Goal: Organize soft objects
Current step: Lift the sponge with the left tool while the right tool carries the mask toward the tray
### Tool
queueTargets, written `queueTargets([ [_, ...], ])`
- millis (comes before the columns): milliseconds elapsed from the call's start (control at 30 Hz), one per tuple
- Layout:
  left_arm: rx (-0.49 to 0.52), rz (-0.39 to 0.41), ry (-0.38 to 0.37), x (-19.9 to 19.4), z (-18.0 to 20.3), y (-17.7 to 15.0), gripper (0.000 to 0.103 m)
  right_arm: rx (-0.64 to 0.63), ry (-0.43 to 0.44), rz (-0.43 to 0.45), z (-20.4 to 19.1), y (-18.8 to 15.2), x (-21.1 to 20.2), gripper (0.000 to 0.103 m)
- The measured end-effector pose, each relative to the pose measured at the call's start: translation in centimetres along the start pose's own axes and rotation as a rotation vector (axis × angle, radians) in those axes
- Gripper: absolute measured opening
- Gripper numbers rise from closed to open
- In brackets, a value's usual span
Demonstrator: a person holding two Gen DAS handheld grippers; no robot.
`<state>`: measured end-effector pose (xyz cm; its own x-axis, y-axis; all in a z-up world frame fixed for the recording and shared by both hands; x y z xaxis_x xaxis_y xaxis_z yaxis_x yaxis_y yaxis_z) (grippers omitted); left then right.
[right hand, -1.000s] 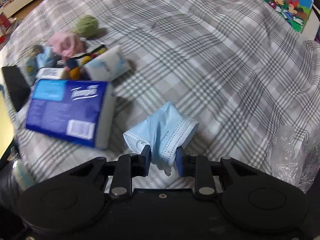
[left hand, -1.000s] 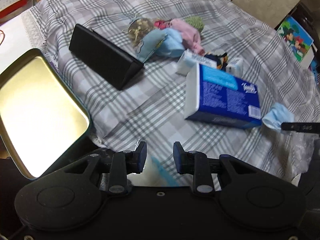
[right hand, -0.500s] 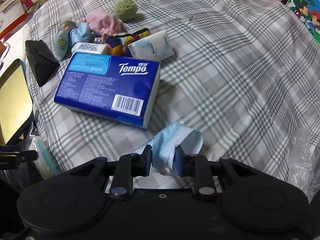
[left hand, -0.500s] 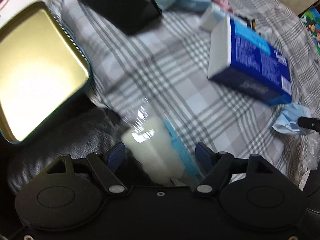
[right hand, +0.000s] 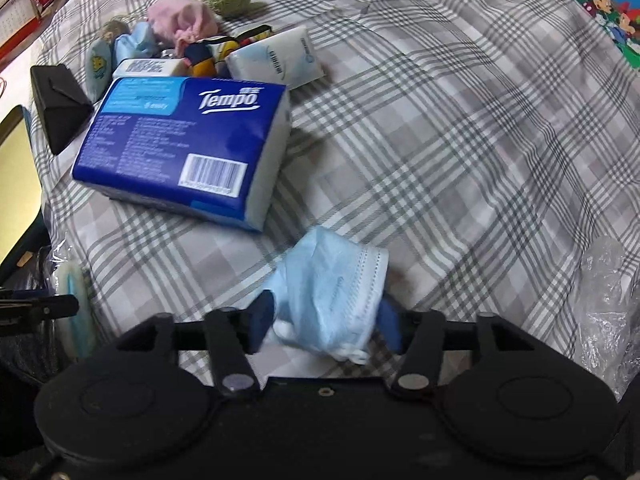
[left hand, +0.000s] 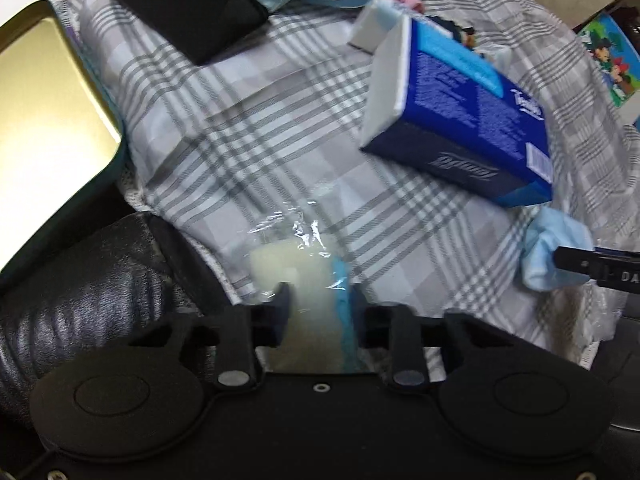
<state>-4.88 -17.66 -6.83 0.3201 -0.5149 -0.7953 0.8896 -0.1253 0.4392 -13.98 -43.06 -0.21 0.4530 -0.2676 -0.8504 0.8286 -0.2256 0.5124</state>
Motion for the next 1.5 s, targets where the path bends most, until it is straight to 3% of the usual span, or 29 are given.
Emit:
queueTargets([
  [100,0.019,0.004,-0.009,0.1,0.6,0.4,0.024,0.010,0.016,0.001,0.2,-0.1,0.1,0.076],
  [333,0.047,0.007,-0.004,0.6,1.6,0.6,0.027,-0.074,0.016,-0.031,-0.1,-1.5,1.2,0.080],
  [367,0.046,0.009,-0.009,0.6,1.6,0.5,0.029,-0.089,0.016,-0.037,-0.1,-1.7,1.3,0.080],
  [433,0.046,0.008,-0.028,0.7,1.7,0.1,0.054,-0.118,0.014,-0.048,-0.1,-2.0,1.5,0.080],
  [500,0.050,0.023,-0.024,0.6,1.6,-0.4,0.073,-0.136,0.011,-0.051,0.0,-2.4,1.5,0.081],
  [733,0.043,0.014,0.009,0.9,0.8,-1.4,0.076,-0.140,0.020,-0.061,0.0,-3.2,2.0,0.082],
  [900,0.010,0.035,0.106,0.0,-1.0,-1.3,0.077,-0.160,0.025,-0.061,-0.6,-3.5,2.1,0.082],
  [1033,-0.011,-0.020,0.118,0.7,-2.2,-2.1,0.080,-0.164,0.025,-0.056,-0.7,-3.6,2.1,0.082],
  [1067,-0.016,-0.044,0.109,1.1,-2.3,-2.4,0.081,-0.162,0.026,-0.057,-0.7,-3.6,2.1,0.082],
  [1133,-0.008,-0.075,0.064,1.9,-1.9,-2.8,0.095,-0.164,0.026,-0.058,-0.7,-3.7,2.1,0.082],
  [1200,0.016,-0.061,0.062,2.2,-1.3,-2.7,0.092,-0.165,0.026,-0.058,-0.7,-3.7,2.1,0.082],
  [1233,0.024,-0.041,0.037,2.1,-0.9,-2.6,0.061,-0.166,0.028,-0.057,-0.7,-3.7,2.1,0.082],
  [1267,0.017,-0.052,-0.009,2.2,-0.5,-2.5,0.048,-0.167,0.032,-0.057,-0.8,-3.7,2.1,0.081],
  [1367,0.000,-0.055,-0.066,2.2,0.4,-2.2,0.047,-0.180,0.037,-0.051,-0.9,-3.7,2.0,0.076],
  [1467,0.043,-0.034,-0.088,1.6,2.0,-1.9,0.046,-0.184,0.045,-0.057,-0.8,-3.7,1.9,0.060],
  [1500,0.052,-0.034,-0.096,1.4,2.5,-1.7,0.046,-0.183,0.047,-0.063,-0.7,-3.7,1.9,0.036],
])
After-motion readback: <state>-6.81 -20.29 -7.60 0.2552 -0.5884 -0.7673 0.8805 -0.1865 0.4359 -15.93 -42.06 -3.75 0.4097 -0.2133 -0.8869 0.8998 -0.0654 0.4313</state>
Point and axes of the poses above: each gripper's, at about its wrist camera, not at the fingertips, and x roughly the way its jaws point, z to its right, y to its top, the point moved 6 cm from there along x, roughly the way its jaws point, and after that the axes turned 15 degrees about z, right-handed, at the moved point
